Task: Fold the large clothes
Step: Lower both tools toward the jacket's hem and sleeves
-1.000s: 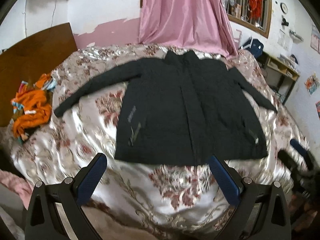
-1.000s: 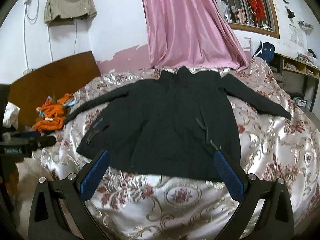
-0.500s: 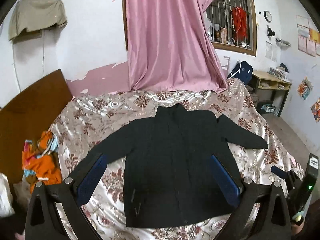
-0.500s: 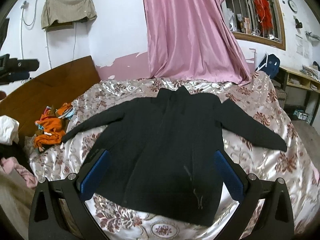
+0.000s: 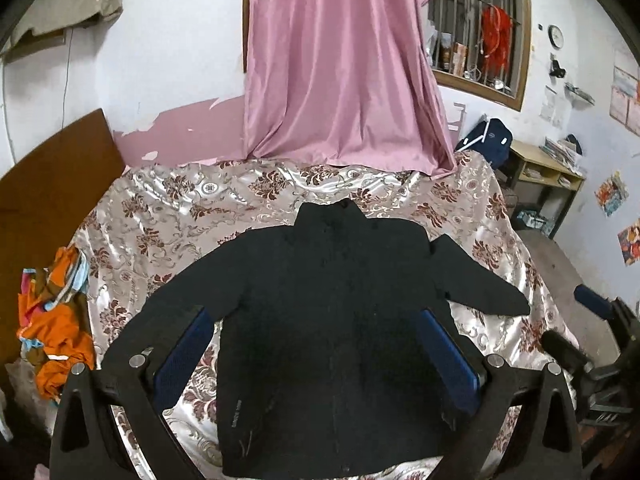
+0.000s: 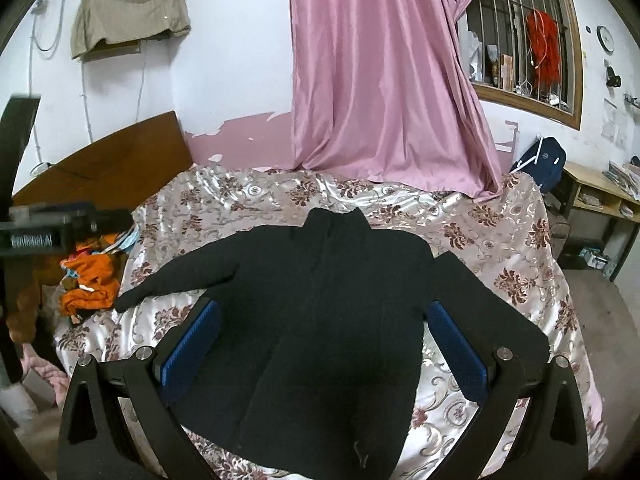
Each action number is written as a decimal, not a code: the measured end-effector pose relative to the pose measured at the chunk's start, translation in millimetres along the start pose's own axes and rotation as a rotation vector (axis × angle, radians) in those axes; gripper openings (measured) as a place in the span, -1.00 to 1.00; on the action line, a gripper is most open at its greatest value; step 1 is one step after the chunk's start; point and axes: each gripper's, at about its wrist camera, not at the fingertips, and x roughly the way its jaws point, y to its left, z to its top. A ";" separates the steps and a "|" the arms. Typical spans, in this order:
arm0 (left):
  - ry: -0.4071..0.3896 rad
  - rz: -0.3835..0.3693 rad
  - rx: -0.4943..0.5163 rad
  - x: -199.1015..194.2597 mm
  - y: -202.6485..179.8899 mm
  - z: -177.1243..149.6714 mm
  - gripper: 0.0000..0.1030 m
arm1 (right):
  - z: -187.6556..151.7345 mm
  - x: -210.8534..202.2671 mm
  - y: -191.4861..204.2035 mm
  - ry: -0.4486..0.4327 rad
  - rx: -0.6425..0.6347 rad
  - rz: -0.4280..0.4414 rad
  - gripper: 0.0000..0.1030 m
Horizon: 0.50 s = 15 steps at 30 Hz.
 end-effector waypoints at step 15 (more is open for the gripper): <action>0.009 -0.025 0.006 147.0 -27.8 36.1 0.99 | 67.1 109.3 -62.6 0.139 0.097 -0.116 0.98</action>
